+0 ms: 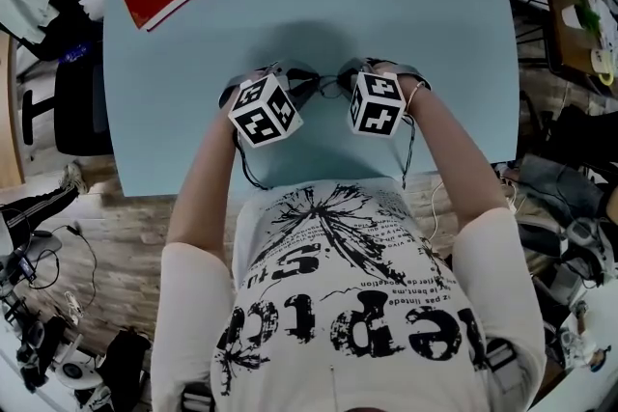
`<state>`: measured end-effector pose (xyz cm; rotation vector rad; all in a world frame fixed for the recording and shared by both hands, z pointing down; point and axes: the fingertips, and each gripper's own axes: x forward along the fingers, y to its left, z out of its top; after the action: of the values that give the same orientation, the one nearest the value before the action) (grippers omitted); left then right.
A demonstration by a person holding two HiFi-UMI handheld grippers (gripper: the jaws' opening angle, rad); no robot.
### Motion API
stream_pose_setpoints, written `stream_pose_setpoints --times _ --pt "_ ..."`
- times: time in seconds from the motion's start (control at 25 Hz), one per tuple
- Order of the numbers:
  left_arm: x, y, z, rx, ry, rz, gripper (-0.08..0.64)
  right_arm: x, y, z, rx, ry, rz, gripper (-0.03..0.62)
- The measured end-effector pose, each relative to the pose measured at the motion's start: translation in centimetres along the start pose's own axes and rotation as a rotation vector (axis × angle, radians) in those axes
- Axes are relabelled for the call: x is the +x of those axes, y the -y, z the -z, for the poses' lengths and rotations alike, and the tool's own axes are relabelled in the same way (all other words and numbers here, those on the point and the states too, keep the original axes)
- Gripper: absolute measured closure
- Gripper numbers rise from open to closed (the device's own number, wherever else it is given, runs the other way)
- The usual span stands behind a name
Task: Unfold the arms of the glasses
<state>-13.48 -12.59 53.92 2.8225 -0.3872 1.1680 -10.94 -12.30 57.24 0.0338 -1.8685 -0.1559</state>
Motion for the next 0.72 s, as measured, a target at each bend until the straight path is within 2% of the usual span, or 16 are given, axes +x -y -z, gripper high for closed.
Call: stream_pose_setpoints --times 0.24,0.4,0.72 --pt "-0.4 -0.2 0.2 -0.032 -0.007 -0.045 0.533 -3.1 0.0 0.0 0.0 0.071 0.069 0.563" --pt "-0.5 -0.3 0.5 -0.04 -0.038 -0.084 0.534 -4.3 -0.1 1.7 -0.008 0.055 0.103 0.563" --pt "-0.6 0.2 0.8 -0.094 -0.046 -0.123 0.533 -6.7 0.3 4.8 0.058 0.059 0.14 0.563"
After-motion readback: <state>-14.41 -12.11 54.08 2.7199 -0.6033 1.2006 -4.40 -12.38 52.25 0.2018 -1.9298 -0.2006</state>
